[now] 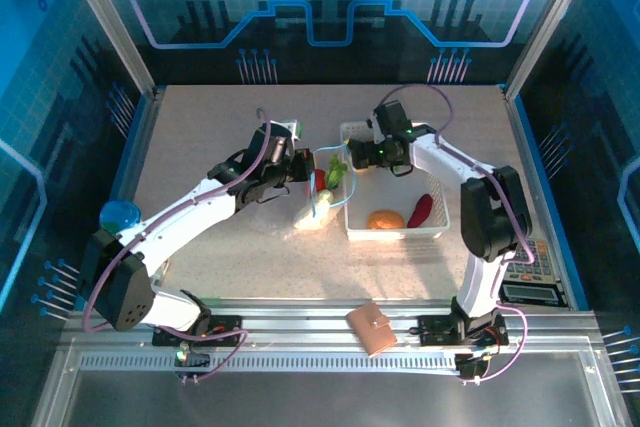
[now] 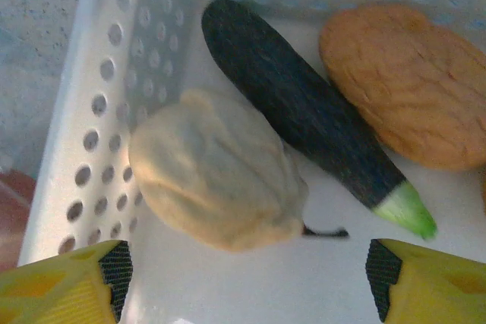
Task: Place the food in the zip-top bag and seal the zipper
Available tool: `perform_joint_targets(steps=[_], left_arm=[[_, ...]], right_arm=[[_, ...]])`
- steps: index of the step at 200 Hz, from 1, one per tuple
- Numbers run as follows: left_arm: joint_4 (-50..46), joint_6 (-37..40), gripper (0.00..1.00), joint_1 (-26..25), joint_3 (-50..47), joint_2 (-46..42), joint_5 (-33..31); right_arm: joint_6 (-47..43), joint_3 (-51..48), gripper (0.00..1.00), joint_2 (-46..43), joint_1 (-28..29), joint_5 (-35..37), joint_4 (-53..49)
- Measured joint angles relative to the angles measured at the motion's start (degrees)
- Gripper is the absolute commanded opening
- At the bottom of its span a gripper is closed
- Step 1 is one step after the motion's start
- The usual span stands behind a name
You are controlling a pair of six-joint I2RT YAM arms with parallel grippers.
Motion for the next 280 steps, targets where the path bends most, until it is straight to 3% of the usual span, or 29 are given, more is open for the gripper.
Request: perform_joint_targets(steps=[89,134,183,249,280], left_arm=[[-0.2,0.0,0.0,0.1,0.0,0.0,0.0],[-0.2,0.0,0.0,0.2,0.0,0.0,0.0],[-0.4,0.0,0.0,0.5,0.0,0.0,0.1],[-0.4,0.0,0.0,0.5,0.0,0.0,0.3],[-0.4,0.0,0.0,0.5,0.0,0.0,0.6]], right_arm=[[-0.7,5.1,0.79,8.5,0.0,-5.4,1.1],[-0.9,4.9,0.61,8.7,-0.1,-6.8,1.1],[-0.9,-1.2,0.59,4.0,-0.1,-8.3,2.3],[0.6,-9.1,0.61,-3.3,-0.1,-8.7,0.6],[1.1,-10.3,0.76,-5.2,-0.1,-8.1,-0.4]])
